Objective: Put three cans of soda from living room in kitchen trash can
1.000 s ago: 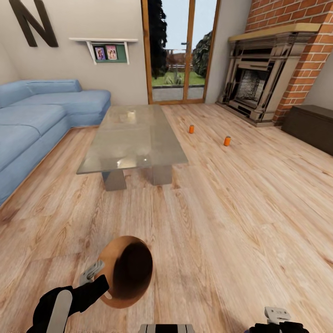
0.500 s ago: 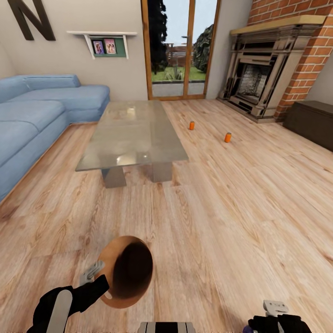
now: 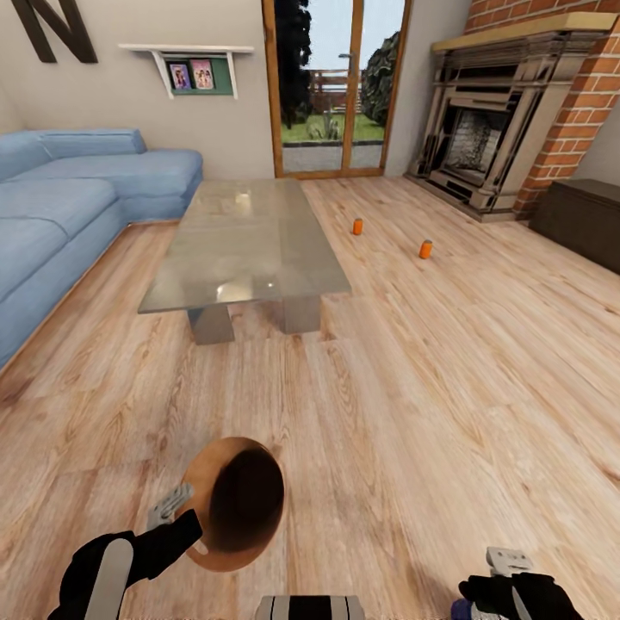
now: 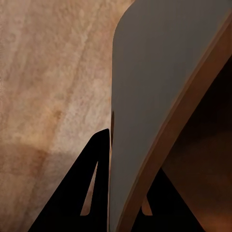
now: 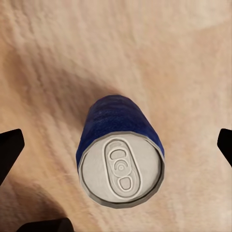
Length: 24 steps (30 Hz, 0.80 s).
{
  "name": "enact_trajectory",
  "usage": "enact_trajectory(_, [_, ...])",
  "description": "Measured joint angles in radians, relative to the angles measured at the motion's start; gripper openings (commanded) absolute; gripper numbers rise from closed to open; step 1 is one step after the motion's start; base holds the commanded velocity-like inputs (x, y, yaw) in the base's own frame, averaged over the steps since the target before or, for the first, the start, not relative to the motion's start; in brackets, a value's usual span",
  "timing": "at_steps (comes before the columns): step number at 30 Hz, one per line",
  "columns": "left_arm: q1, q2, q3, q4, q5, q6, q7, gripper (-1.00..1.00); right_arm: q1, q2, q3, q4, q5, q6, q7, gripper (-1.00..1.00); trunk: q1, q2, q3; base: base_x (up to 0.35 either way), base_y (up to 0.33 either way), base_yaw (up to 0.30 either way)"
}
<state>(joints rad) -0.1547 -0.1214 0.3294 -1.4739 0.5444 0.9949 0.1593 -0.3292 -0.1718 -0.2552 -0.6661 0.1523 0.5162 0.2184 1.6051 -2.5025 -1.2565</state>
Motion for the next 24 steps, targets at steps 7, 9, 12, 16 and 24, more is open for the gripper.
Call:
enact_trajectory(7, [0.000, -0.001, -0.010, -0.010, 0.003, 0.000, -0.005, -1.00, -0.004, -0.001, 0.001, 0.006, 0.000, -0.002, -0.001, 1.00, 0.000, 0.000, -0.011, 0.000, 0.000, 0.000])
enact_trajectory(9, [-0.001, -0.002, -0.012, -0.014, 0.006, 0.000, -0.007, -1.00, -0.004, 0.000, 0.002, 0.009, 0.000, -0.003, -0.001, 1.00, 0.000, 0.000, -0.015, 0.000, 0.000, 0.000])
enact_trajectory(12, [-0.002, -0.004, -0.016, -0.016, 0.009, 0.000, -0.008, -1.00, -0.004, 0.000, 0.002, 0.016, 0.001, -0.005, -0.002, 1.00, 0.000, 0.000, -0.019, 0.000, 0.000, 0.000])
enact_trajectory(16, [-0.003, -0.005, -0.023, -0.017, 0.014, -0.001, -0.012, -1.00, -0.004, 0.000, 0.002, 0.023, 0.001, -0.006, -0.001, 1.00, 0.000, 0.000, -0.026, 0.000, 0.000, 0.000])
enact_trajectory(24, [-0.003, -0.006, -0.026, -0.025, 0.009, -0.002, -0.022, -1.00, -0.004, 0.000, 0.002, 0.026, 0.001, -0.007, -0.001, 1.00, 0.000, 0.000, -0.039, 0.000, 0.000, 0.000])
